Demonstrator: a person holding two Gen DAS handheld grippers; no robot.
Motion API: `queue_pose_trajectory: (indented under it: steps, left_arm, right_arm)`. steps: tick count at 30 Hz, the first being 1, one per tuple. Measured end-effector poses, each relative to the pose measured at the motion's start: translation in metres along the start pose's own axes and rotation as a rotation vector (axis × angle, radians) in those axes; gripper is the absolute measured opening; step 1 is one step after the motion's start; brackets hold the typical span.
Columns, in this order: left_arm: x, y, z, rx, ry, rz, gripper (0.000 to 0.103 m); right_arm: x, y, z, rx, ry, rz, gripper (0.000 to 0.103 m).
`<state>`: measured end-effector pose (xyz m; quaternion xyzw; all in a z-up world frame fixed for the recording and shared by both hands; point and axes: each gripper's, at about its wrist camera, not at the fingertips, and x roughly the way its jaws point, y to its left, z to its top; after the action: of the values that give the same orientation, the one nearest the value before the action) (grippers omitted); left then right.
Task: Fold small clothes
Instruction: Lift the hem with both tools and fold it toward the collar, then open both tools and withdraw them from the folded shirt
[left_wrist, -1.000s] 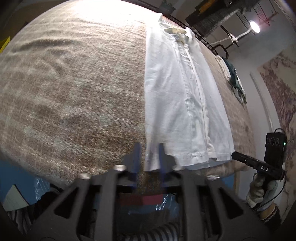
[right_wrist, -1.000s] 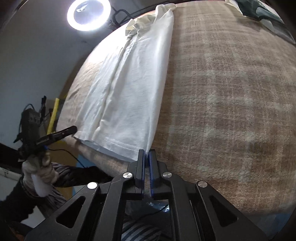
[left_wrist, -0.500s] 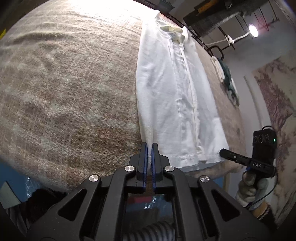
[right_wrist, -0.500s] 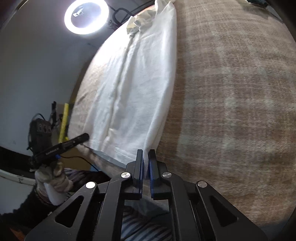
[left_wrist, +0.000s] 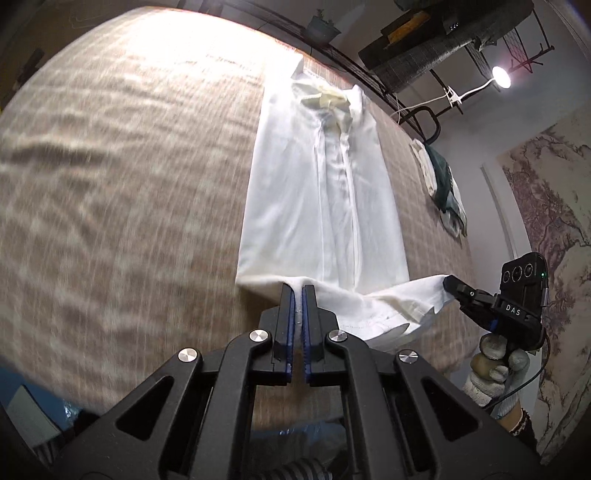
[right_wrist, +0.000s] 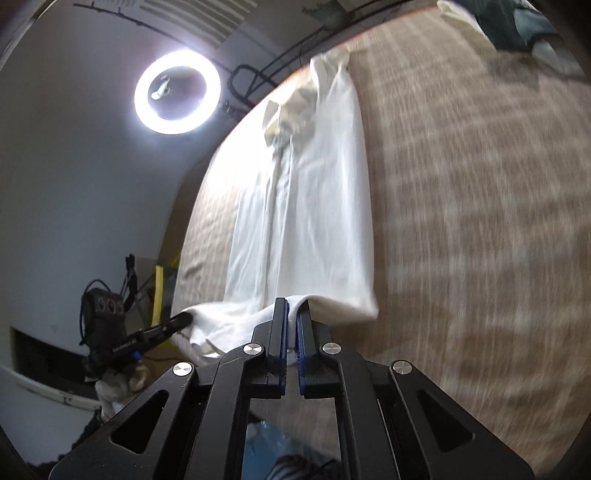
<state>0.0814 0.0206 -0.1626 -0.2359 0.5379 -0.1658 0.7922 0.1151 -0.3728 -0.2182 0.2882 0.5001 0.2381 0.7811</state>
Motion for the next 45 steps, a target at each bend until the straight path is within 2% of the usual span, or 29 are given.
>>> queue_pose_trajectory:
  steps: [6,11,15,18,20,21,23,25,29,32,35,39,45]
  left_arm:
    - [0.022,0.007,0.032,-0.056,0.014,0.011,0.001]
    - [0.039,0.009,0.048,-0.052,0.019,0.050,0.001]
    - [0.047,0.014,0.059,-0.065,0.025,0.052,0.001]
    - [0.049,0.013,0.066,-0.053,0.002,0.056,0.001]
    - [0.046,0.011,0.071,-0.030,-0.027,0.069,0.002]
    - [0.044,0.009,0.073,-0.017,-0.038,0.077,0.003]
    - [0.033,0.009,0.075,-0.001,-0.074,0.070,0.014]
    - [0.023,0.007,0.072,0.031,-0.095,0.068,0.015]
    - [0.018,-0.002,0.051,0.156,-0.048,0.065,0.015]
    - [0.029,-0.008,0.030,0.243,0.030,0.065,0.015]
    - [0.044,-0.014,0.017,0.310,0.085,0.100,0.015]
    - [0.063,-0.016,0.016,0.326,0.142,0.136,0.015]
    - [0.079,-0.023,0.031,0.335,0.127,0.180,0.015]
  right_arm:
    - [0.015,0.001,0.037,0.002,-0.024,-0.041,0.003]
    - [0.026,-0.011,0.052,0.046,-0.011,-0.061,0.003]
    - [0.035,-0.021,0.059,0.077,-0.007,-0.079,0.003]
    - [0.038,-0.026,0.061,0.084,-0.004,-0.097,0.003]
    - [0.037,-0.026,0.063,0.076,0.001,-0.109,0.007]
    - [0.037,-0.025,0.065,0.071,0.008,-0.121,0.008]
    - [0.031,-0.024,0.067,0.058,0.000,-0.128,0.008]
    - [0.021,-0.021,0.067,0.030,-0.024,-0.132,0.008]
    - [0.008,-0.006,0.058,-0.074,-0.015,-0.091,0.008]
    - [0.011,0.006,0.045,-0.177,0.045,-0.054,0.008]
    - [0.030,0.015,0.031,-0.260,0.119,-0.076,0.008]
    - [0.055,0.020,0.022,-0.315,0.194,-0.114,0.008]
    - [0.077,0.023,0.025,-0.354,0.228,-0.185,0.008]
